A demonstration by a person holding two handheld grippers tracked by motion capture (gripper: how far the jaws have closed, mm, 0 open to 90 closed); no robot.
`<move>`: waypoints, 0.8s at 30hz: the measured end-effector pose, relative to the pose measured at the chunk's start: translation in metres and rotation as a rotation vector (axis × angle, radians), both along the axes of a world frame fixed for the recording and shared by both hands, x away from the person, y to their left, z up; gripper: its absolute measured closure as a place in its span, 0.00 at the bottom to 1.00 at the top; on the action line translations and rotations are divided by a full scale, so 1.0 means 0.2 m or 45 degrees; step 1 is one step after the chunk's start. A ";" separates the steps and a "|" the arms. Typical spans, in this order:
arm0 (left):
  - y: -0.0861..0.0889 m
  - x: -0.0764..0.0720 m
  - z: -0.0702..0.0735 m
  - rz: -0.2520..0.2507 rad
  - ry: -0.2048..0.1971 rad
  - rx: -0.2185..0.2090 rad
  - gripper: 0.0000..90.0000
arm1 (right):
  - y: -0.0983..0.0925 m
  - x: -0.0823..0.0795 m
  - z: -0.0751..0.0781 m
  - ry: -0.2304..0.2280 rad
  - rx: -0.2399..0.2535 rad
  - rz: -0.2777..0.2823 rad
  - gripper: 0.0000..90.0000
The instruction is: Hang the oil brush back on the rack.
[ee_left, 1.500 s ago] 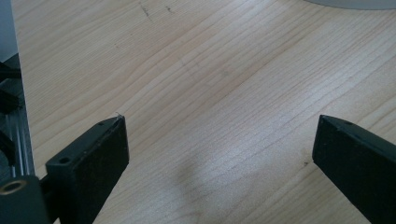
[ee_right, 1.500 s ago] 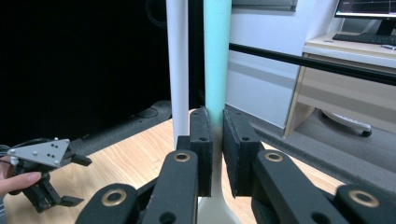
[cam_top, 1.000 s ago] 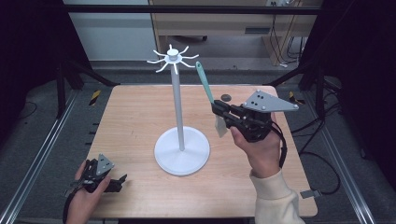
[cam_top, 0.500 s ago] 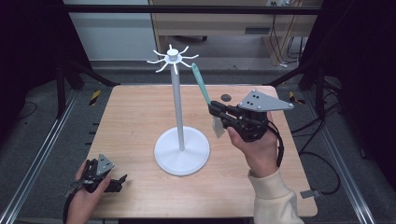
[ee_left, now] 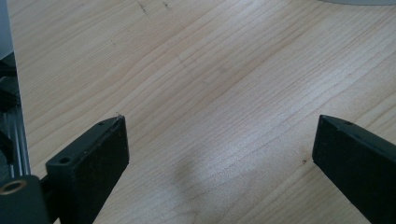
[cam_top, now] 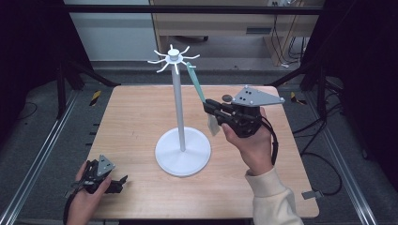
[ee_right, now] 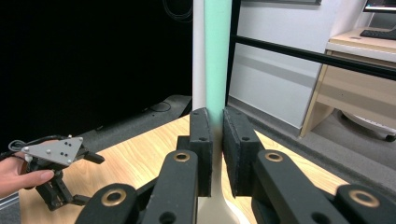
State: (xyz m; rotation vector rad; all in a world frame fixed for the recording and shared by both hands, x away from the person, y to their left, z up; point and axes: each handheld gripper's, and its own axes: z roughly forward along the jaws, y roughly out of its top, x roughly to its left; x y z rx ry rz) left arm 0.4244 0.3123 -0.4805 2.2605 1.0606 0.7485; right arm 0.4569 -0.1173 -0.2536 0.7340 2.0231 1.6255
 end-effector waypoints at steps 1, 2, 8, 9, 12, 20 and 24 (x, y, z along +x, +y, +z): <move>0.00 0.00 0.00 0.001 -0.003 0.000 0.04 | 0.00 0.00 0.00 -0.001 0.000 0.000 0.92; 0.00 0.00 0.00 0.001 -0.003 -0.001 0.04 | 0.00 0.00 0.00 0.000 0.003 -0.001 0.92; 0.00 0.00 0.00 0.001 -0.001 0.006 0.04 | 0.01 0.00 -0.01 -0.002 0.003 0.000 0.92; 0.00 0.00 0.00 0.001 -0.001 0.006 0.04 | 0.01 0.01 -0.01 -0.003 0.003 -0.001 0.92; 0.00 0.00 0.00 0.003 -0.001 0.003 0.04 | 0.01 0.01 -0.01 -0.001 0.006 -0.002 0.92; 0.00 0.00 0.00 0.001 0.001 0.005 0.04 | 0.02 0.02 -0.03 0.001 0.003 -0.007 0.92; 0.00 0.00 0.00 0.002 0.001 0.004 0.04 | 0.01 0.02 -0.03 0.003 0.012 -0.003 0.92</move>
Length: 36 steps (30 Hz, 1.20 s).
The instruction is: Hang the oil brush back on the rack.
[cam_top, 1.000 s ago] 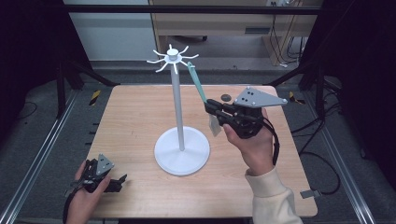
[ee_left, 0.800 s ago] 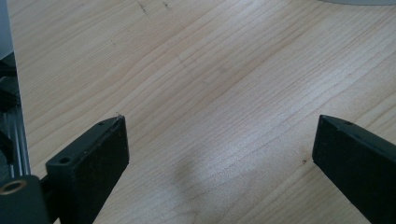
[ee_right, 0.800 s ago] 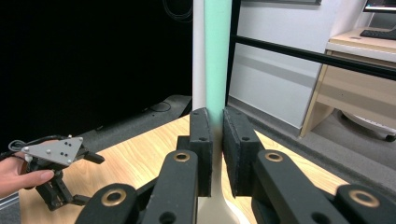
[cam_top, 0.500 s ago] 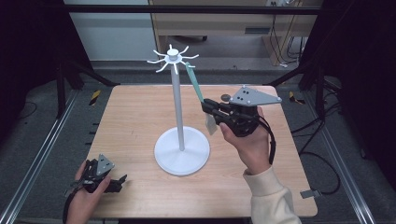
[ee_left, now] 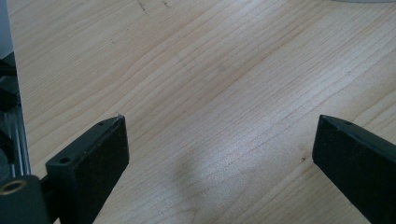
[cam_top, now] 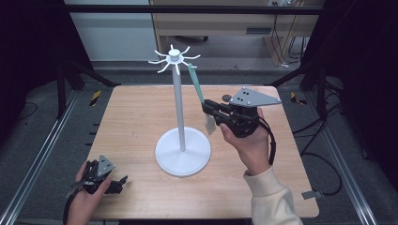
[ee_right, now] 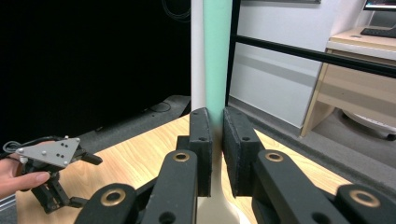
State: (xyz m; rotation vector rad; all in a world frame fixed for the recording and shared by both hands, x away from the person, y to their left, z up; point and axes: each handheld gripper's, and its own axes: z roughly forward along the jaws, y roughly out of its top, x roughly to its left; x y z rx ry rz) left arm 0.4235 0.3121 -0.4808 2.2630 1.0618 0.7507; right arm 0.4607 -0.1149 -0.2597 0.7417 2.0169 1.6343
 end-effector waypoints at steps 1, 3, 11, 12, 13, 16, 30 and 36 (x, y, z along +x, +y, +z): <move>0.00 0.00 0.00 0.000 0.000 0.001 0.04 | 0.00 0.00 0.00 0.003 0.004 -0.002 0.92; 0.00 0.00 0.00 -0.001 0.001 0.002 0.04 | 0.00 0.00 0.00 0.004 0.006 0.003 0.92; 0.00 0.00 0.00 0.006 0.001 -0.009 0.04 | 0.01 0.02 -0.01 0.009 0.013 0.015 0.92; 0.00 0.00 0.00 0.006 0.002 -0.009 0.04 | 0.01 0.02 -0.01 0.009 0.012 0.016 0.92; 0.00 0.00 0.00 0.006 0.002 -0.009 0.04 | 0.02 0.02 -0.01 0.009 0.012 0.016 0.92; 0.00 0.00 0.00 0.003 0.000 -0.009 0.04 | 0.02 0.03 -0.02 0.012 0.010 0.015 0.92; 0.00 0.00 0.00 0.009 -0.003 -0.013 0.04 | 0.00 0.00 0.00 -0.038 -0.031 -0.111 0.70; 0.01 0.00 0.01 0.014 -0.006 -0.013 0.04 | -0.02 0.01 0.00 -0.016 -0.097 -0.242 0.46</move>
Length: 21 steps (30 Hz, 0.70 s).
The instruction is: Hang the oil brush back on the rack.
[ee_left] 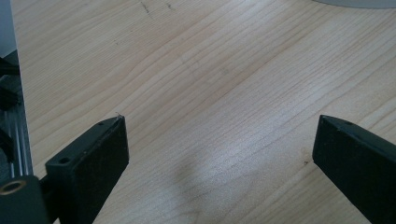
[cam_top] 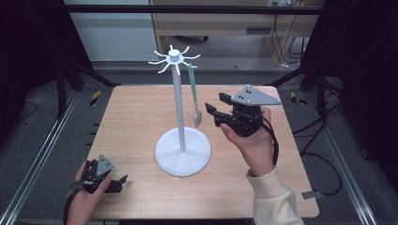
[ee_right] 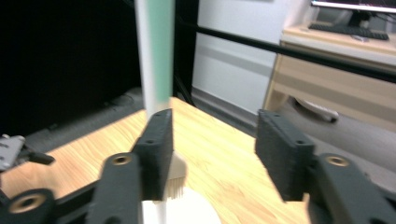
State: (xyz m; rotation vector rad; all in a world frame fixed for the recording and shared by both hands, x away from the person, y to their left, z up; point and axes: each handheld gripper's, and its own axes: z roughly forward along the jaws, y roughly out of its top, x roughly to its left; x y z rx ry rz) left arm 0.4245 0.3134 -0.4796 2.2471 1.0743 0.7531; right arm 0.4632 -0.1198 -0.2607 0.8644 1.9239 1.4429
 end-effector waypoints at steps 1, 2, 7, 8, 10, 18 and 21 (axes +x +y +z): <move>0.00 0.00 0.00 0.001 0.000 -0.002 0.04 | 0.00 0.00 -0.01 -0.006 -0.004 -0.024 0.42; 0.00 0.00 0.00 0.002 -0.001 -0.003 0.04 | -0.01 0.01 -0.01 -0.007 -0.011 -0.044 0.40; 0.00 0.00 0.00 -0.002 -0.003 -0.007 0.04 | -0.01 0.03 -0.04 -0.001 -0.028 -0.104 0.28; 0.00 0.00 0.00 -0.004 -0.003 -0.005 0.04 | -0.01 0.04 -0.05 -0.006 -0.026 -0.120 0.25; 0.00 0.00 0.00 -0.007 -0.003 -0.004 0.04 | -0.02 0.05 -0.06 0.000 -0.042 -0.143 0.23; -0.01 -0.01 0.01 -0.022 -0.007 -0.003 0.04 | -0.05 0.06 -0.10 -0.025 -0.079 -0.195 0.11; -0.01 -0.01 0.00 -0.024 -0.006 -0.005 0.04 | -0.07 0.06 -0.12 -0.032 -0.080 -0.206 0.10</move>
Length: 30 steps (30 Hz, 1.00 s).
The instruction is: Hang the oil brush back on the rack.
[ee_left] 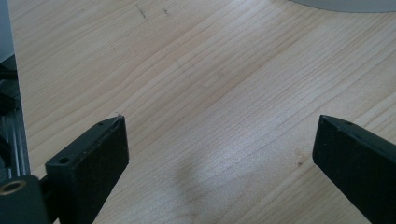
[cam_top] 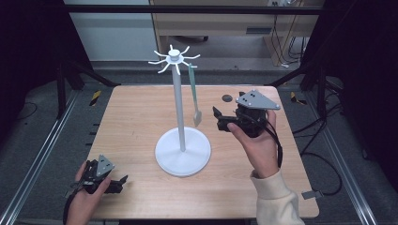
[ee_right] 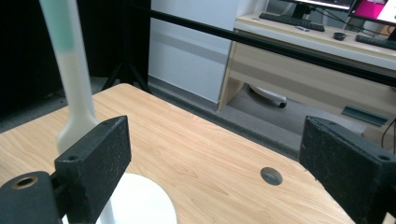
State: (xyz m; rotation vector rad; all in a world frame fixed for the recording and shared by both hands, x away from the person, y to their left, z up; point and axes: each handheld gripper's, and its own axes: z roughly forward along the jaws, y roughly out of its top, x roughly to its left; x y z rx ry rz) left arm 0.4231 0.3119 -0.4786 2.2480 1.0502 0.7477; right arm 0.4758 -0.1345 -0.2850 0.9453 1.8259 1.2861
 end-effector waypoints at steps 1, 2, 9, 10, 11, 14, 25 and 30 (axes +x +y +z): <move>0.00 0.00 0.00 0.000 0.000 0.000 0.04 | -0.01 0.00 -0.01 -0.002 -0.001 -0.004 0.10; 0.00 0.00 0.00 0.001 -0.001 0.000 0.04 | -0.02 0.01 -0.01 -0.004 0.000 -0.008 0.10; 0.00 0.01 0.00 0.002 0.000 0.001 0.04 | -0.08 0.03 -0.07 0.006 0.019 -0.054 0.10; 0.00 0.01 0.00 0.000 0.000 0.003 0.04 | -0.09 0.03 -0.08 0.010 0.023 -0.060 0.10; 0.00 0.01 0.00 -0.001 0.002 0.001 0.04 | -0.10 0.03 -0.09 0.012 0.023 -0.065 0.10; 0.00 0.01 0.00 0.001 -0.001 -0.001 0.04 | -0.12 0.04 -0.11 0.012 0.026 -0.083 0.12; 0.01 0.00 0.02 0.014 -0.046 -0.019 0.04 | -0.19 0.07 -0.19 0.052 0.027 -0.141 0.11; 0.02 0.00 0.03 0.029 -0.057 -0.031 0.03 | -0.23 0.08 -0.23 0.083 0.041 -0.153 0.11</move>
